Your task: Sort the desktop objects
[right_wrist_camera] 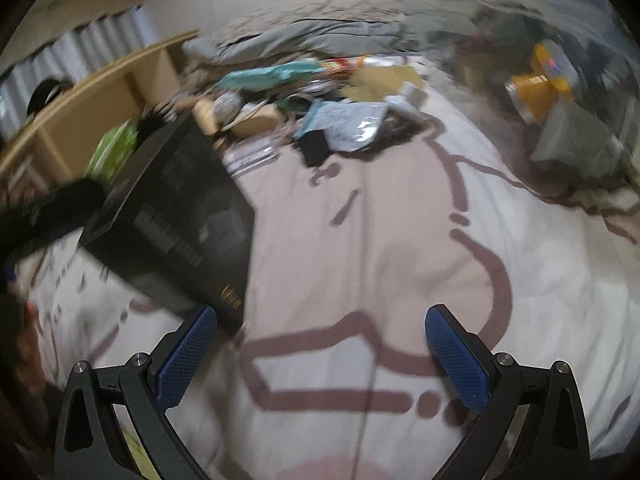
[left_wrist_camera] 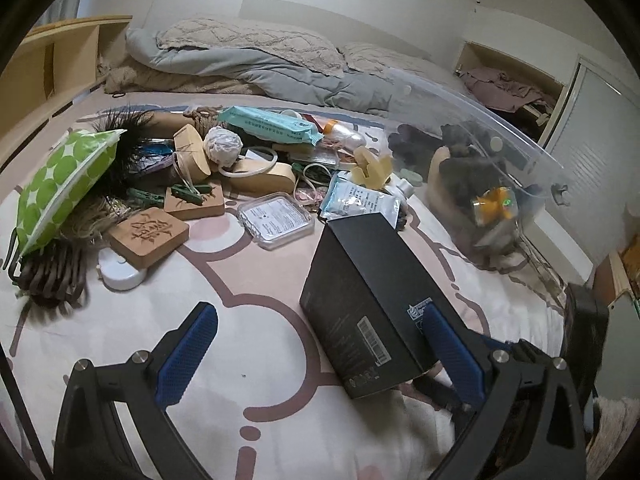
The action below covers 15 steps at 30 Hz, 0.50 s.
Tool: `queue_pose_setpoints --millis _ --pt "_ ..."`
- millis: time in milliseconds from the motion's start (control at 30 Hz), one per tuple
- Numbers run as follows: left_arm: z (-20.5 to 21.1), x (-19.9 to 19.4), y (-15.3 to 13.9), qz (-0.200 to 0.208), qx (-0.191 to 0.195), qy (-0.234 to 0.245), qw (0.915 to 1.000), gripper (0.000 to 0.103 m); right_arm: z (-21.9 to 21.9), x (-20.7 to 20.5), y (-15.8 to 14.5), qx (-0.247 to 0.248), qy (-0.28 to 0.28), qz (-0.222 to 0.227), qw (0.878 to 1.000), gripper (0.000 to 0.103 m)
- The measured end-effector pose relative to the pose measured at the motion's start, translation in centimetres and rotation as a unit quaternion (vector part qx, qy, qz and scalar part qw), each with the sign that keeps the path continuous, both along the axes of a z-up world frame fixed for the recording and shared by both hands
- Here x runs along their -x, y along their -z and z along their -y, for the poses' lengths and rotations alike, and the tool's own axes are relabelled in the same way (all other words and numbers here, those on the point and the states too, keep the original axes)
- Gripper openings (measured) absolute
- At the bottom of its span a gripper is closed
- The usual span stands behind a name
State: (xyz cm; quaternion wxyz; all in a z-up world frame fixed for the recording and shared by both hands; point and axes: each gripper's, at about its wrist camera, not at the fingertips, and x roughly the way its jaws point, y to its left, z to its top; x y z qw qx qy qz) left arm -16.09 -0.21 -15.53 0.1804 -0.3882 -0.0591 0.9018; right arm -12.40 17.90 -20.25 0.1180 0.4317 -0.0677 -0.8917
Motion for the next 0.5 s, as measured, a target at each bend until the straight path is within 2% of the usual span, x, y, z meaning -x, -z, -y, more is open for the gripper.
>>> queue_pose_setpoints --millis 233,367,500 --pt "-0.1 0.0 0.0 -0.003 0.004 0.001 1.0000 0.103 3.8 -0.9 0.1 -0.039 -0.071 -0.035 0.996 0.103" --pt "-0.2 0.0 0.0 -0.004 0.005 0.000 1.0000 0.103 4.4 0.1 1.0 -0.029 -0.062 -0.031 0.997 0.103" --pt "-0.1 0.1 0.0 -0.003 0.004 -0.001 1.0000 0.103 4.7 0.5 1.9 -0.044 -0.054 -0.027 0.997 0.103"
